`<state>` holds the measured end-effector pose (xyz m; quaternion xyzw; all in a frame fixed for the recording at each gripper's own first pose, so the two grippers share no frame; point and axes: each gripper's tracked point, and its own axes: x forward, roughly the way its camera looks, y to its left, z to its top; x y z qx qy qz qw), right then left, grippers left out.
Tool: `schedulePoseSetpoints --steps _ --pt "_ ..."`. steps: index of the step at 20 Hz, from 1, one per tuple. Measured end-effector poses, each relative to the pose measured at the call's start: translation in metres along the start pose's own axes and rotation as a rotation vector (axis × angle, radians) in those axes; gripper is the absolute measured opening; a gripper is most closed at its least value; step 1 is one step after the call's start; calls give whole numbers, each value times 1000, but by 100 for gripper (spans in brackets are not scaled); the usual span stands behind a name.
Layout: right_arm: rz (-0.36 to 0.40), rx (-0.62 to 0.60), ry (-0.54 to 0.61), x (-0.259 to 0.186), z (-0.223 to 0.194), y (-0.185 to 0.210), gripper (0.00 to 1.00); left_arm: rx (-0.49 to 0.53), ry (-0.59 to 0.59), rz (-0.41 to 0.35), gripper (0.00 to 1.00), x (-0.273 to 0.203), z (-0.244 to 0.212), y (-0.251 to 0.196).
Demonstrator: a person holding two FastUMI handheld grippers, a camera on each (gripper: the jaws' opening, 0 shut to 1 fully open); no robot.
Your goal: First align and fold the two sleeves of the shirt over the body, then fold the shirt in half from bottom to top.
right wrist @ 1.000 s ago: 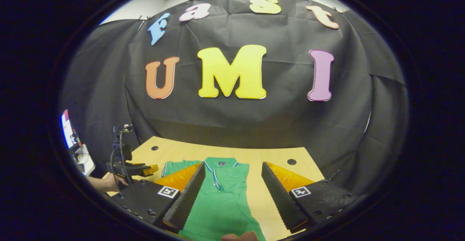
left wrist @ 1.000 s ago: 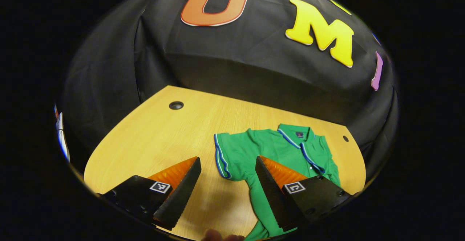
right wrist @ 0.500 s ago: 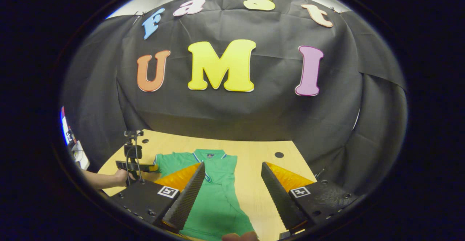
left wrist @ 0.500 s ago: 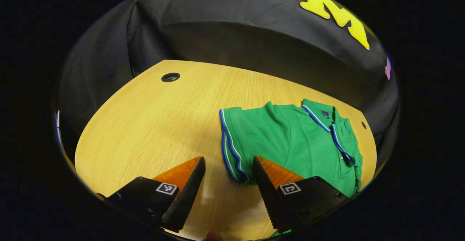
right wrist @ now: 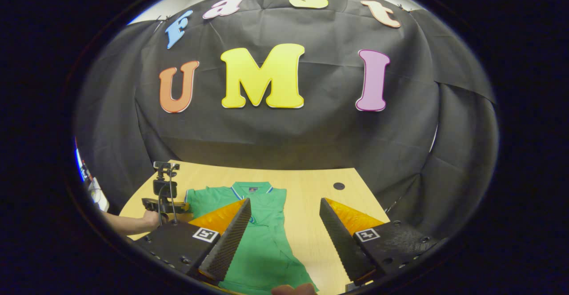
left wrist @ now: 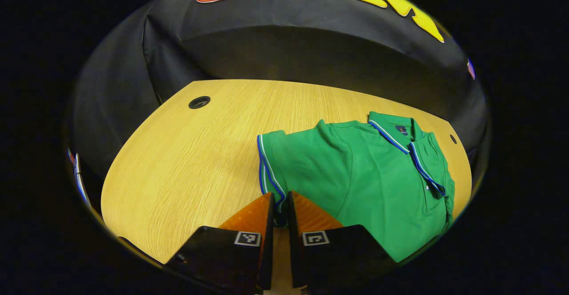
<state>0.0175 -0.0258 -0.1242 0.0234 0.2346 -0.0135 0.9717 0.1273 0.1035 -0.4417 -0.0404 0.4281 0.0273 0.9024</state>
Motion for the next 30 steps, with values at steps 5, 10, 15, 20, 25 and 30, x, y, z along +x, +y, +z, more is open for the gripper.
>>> schedulePoseSetpoints --steps 5,10,15,20,25,30 --pt "-15 6 -15 1 1 -7 92 -3 -65 -42 4 -8 19 -3" --pt "-18 41 -10 0 -5 -12 96 5 -111 -92 3 -28 38 -17" --pt "-23 61 -21 -6 -4 -22 95 1 -156 -134 3 -46 63 -38" --pt "-47 83 -37 -17 -2 -41 95 70 -200 -186 3 -65 94 -86" --pt "-105 115 -59 -32 -2 -71 95 183 -165 -227 3 -61 93 -155" --pt "-173 136 -54 -46 -9 -104 95 224 -143 -245 7 -45 84 -211"
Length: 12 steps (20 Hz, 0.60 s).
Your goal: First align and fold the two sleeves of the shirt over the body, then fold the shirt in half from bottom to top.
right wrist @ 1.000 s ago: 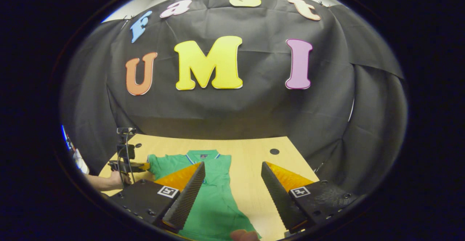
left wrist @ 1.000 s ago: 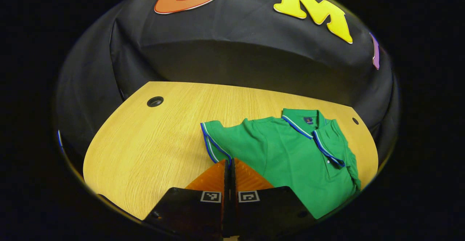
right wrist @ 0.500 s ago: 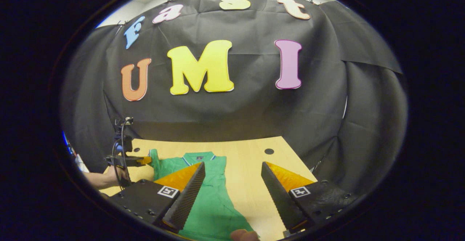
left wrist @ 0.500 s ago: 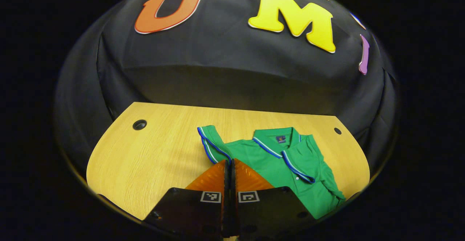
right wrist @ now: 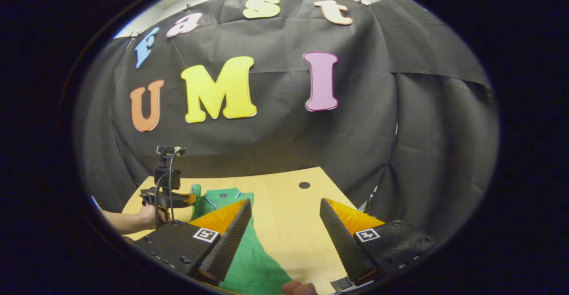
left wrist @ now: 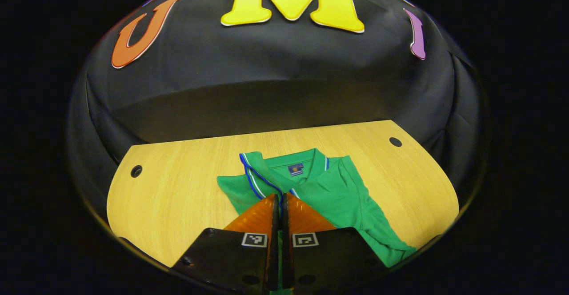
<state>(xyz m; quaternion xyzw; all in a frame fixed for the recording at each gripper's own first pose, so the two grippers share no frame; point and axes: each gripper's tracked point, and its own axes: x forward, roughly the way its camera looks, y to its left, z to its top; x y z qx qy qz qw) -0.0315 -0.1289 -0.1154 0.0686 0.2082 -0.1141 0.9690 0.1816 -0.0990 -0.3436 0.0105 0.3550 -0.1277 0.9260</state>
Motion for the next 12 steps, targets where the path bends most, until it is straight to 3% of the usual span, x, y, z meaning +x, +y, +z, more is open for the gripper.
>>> schedulePoseSetpoints --steps 2,3,4,5,8,10,12 --pt "-15 8 4 1 0 -9 92 -6 -2 -15 11 2 0 -15" --pt "-14 11 5 2 0 -9 96 -8 -3 -19 12 1 1 -19" --pt "-11 11 6 3 0 -9 96 -10 -6 -19 23 1 1 -21" --pt "-5 6 5 3 0 -7 92 -15 -12 -20 42 -2 3 -22" --pt "26 -16 2 8 1 3 96 -48 -38 21 96 -13 6 -10" --pt "62 -41 -1 11 1 13 92 -72 -60 60 98 -23 9 4" --pt "112 -64 1 16 0 26 96 -94 -86 79 98 -42 12 14"
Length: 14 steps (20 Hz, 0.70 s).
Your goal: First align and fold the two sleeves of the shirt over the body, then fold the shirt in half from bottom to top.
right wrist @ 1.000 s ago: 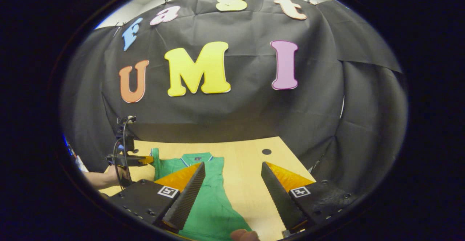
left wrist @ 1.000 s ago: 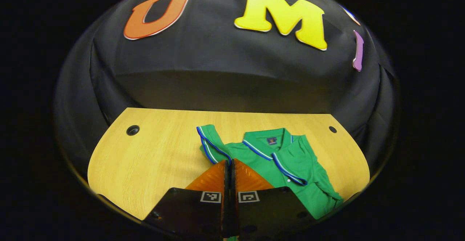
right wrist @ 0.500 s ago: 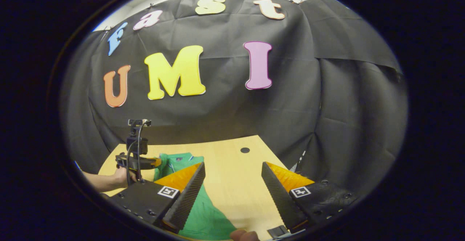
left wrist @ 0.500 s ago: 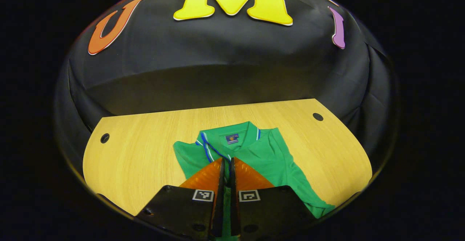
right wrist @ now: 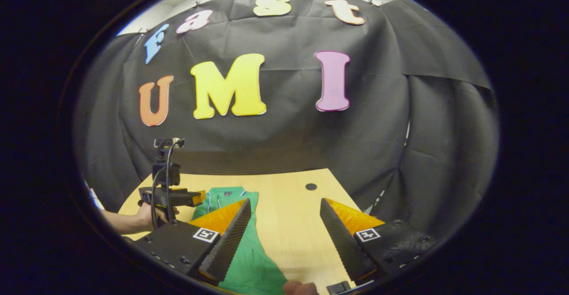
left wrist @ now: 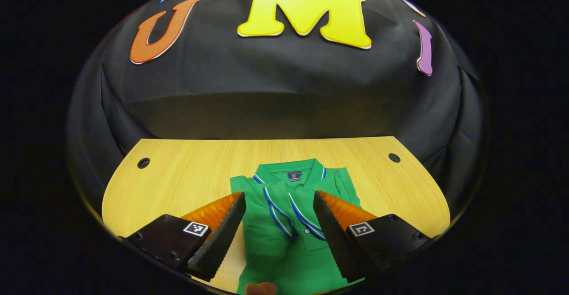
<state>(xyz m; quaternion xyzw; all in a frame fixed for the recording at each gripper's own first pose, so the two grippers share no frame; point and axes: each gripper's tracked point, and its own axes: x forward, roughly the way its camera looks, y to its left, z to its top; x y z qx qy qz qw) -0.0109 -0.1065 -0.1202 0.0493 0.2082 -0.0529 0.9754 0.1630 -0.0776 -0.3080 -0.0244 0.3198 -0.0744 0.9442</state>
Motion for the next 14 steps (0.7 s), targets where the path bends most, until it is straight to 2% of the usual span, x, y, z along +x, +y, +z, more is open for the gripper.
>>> schedulePoseSetpoints --steps 2,3,7,14 --pt "47 -27 3 5 -2 12 93 -9 -29 20 98 -23 5 12" --pt "71 -42 7 8 -4 18 96 -11 -42 26 98 -35 7 17" --pt "167 -80 37 14 -22 37 96 -25 -82 50 100 -92 4 39" --pt "222 -182 180 2 -90 31 92 -14 -73 65 98 -182 -42 65"
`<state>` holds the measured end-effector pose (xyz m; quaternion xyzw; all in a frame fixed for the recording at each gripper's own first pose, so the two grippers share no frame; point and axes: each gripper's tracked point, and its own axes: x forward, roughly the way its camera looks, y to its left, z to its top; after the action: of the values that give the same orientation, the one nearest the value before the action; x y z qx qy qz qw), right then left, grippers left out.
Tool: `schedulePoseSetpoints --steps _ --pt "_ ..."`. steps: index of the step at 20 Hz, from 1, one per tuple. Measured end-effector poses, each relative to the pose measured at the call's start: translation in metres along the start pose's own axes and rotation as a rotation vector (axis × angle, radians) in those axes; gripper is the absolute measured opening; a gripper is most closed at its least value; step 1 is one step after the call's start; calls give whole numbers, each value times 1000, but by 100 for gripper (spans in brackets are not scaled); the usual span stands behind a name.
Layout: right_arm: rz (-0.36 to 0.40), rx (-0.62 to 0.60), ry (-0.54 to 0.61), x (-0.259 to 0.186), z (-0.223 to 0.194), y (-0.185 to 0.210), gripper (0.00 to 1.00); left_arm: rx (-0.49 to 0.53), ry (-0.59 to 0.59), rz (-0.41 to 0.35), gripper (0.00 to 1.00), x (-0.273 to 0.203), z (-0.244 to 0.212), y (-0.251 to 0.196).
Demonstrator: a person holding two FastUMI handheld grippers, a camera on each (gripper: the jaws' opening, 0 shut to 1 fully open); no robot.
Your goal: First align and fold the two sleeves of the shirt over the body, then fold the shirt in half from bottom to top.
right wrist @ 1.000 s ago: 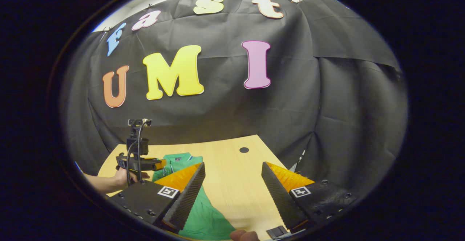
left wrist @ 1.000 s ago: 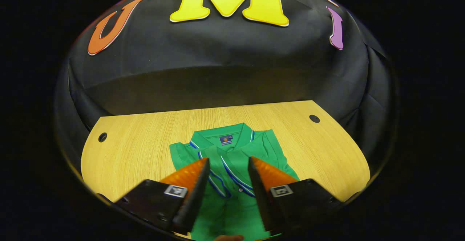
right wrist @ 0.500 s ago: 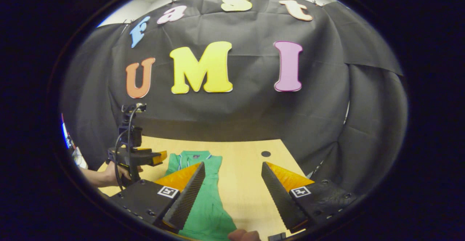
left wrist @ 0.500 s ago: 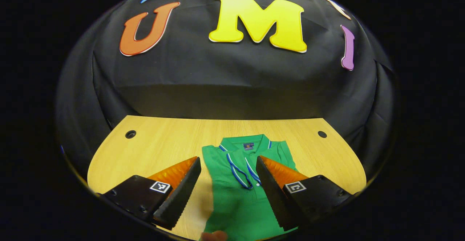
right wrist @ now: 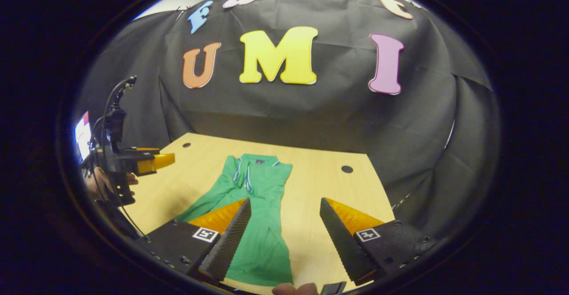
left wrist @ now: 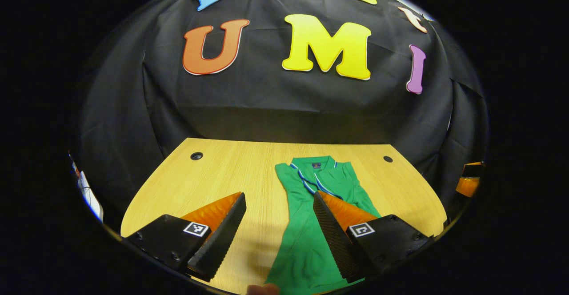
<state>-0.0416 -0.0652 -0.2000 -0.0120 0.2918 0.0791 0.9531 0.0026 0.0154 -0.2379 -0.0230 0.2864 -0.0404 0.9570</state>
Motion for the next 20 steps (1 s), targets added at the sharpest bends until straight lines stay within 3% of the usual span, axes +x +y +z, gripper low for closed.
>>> schedulePoseSetpoints --steps 4,13,20 --pt "3 -20 124 -4 -60 1 95 28 97 -12 98 -32 -52 7" --pt "11 -29 387 -9 -173 0 96 23 516 -95 99 -81 -207 6" --pt "28 -15 571 -7 -235 3 96 -1 713 -96 99 -90 -258 12"
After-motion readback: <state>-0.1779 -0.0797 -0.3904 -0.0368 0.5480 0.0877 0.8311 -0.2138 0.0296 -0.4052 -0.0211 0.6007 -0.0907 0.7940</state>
